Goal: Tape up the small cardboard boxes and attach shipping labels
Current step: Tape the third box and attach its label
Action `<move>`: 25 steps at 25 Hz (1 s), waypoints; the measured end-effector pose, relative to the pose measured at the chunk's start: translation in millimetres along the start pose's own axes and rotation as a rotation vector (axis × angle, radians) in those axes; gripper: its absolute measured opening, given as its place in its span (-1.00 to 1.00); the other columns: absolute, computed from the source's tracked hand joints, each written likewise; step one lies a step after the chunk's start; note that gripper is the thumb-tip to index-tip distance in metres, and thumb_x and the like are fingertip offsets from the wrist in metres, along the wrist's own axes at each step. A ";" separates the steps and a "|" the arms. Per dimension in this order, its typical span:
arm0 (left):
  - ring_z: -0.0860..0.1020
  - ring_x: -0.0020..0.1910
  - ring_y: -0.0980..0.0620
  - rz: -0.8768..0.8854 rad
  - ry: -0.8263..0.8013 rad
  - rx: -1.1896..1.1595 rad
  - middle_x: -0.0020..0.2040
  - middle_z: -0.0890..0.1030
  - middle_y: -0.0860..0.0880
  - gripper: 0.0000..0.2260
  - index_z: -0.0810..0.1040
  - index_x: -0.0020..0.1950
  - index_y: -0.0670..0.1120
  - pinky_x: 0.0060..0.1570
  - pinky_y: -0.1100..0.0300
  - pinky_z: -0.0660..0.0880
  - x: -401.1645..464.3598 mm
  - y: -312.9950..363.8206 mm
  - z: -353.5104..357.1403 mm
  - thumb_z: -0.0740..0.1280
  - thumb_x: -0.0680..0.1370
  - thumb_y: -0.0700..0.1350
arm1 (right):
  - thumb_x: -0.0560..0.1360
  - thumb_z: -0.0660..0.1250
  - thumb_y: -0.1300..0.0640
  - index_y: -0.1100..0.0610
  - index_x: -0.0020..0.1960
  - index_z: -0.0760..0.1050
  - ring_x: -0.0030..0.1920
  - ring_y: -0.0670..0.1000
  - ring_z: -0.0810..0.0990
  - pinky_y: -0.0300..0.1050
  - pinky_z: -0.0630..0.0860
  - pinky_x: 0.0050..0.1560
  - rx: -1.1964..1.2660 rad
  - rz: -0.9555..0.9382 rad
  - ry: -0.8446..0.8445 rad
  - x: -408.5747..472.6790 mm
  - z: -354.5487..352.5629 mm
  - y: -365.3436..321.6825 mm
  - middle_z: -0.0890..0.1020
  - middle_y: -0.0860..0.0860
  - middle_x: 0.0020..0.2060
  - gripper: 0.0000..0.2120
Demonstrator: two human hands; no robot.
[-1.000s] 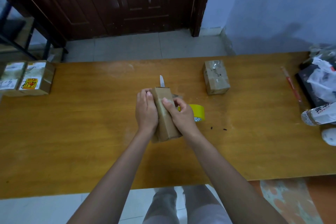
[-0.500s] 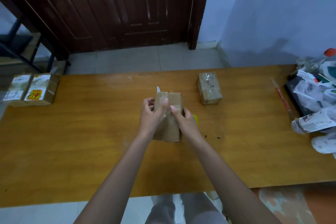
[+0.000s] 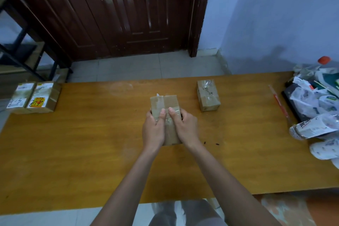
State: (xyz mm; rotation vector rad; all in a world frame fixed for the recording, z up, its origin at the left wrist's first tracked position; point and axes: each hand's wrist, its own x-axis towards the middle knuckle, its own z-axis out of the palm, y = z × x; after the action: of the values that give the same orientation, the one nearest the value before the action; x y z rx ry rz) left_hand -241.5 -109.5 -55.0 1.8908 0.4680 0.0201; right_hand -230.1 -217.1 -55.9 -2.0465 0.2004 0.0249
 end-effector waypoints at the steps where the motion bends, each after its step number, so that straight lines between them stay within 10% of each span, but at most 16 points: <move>1: 0.61 -0.04 -0.03 0.014 0.003 0.014 0.01 0.62 0.02 -0.76 0.43 0.18 0.01 -0.02 -0.03 0.57 -0.5 1.5 0.1 0.21 0.62 0.12 | 0.59 0.22 -0.14 0.13 0.07 0.61 -0.11 0.08 0.65 0.02 0.54 -0.10 -0.057 -0.033 0.021 0.6 -0.7 0.9 0.71 0.08 -0.12 -0.64; 7: 0.61 0.02 0.01 0.059 -0.079 -0.022 0.07 0.63 0.00 -0.69 0.45 0.29 -0.05 -0.06 0.12 0.57 0.7 11.0 -2.2 0.09 0.68 0.08 | 0.64 0.10 -0.11 0.02 -0.26 0.48 -0.41 -0.01 0.54 0.03 0.47 -0.37 -0.063 -0.065 0.058 0.0 -3.5 -0.6 0.59 0.02 -0.40 -0.61; 11: 0.48 0.30 0.01 -0.035 -0.259 -0.165 0.36 0.47 -0.01 -0.53 0.23 0.54 0.00 0.20 0.08 0.51 5.2 7.8 -5.0 0.10 0.66 0.13 | 0.66 0.04 -0.11 0.10 -0.09 0.55 -0.13 0.01 0.60 -0.09 0.50 -0.16 0.106 0.106 -0.049 9.5 -7.8 -0.3 0.64 0.00 -0.16 -0.58; 16: 0.59 -0.12 0.36 0.020 -0.127 -0.105 0.03 0.59 0.20 -0.56 0.38 0.44 0.00 -0.29 0.46 0.47 1.2 3.6 -0.8 0.26 0.60 0.12 | 0.54 0.30 -0.15 0.02 0.16 0.56 0.00 -0.07 0.63 -0.01 0.59 0.01 0.130 -0.005 -0.092 8.5 -6.1 -1.2 0.67 -0.07 -0.01 -0.68; 25: 0.59 0.11 0.05 -0.012 -0.085 -0.149 0.15 0.60 0.02 -0.58 0.48 0.35 0.03 -0.03 0.16 0.57 2.1 9.0 0.4 -0.03 0.67 0.15 | 0.66 0.03 -0.11 0.09 -0.06 0.60 -0.19 0.03 0.64 0.06 0.59 -0.19 0.147 0.042 0.046 8.1 -7.1 -5.3 0.67 0.00 -0.24 -0.56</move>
State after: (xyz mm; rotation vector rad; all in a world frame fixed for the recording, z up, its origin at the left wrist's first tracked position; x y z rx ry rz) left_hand -236.6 -111.7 -47.4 1.7359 0.4082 -0.0326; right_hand -221.8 -222.1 -48.8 -1.8972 0.2659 -0.0104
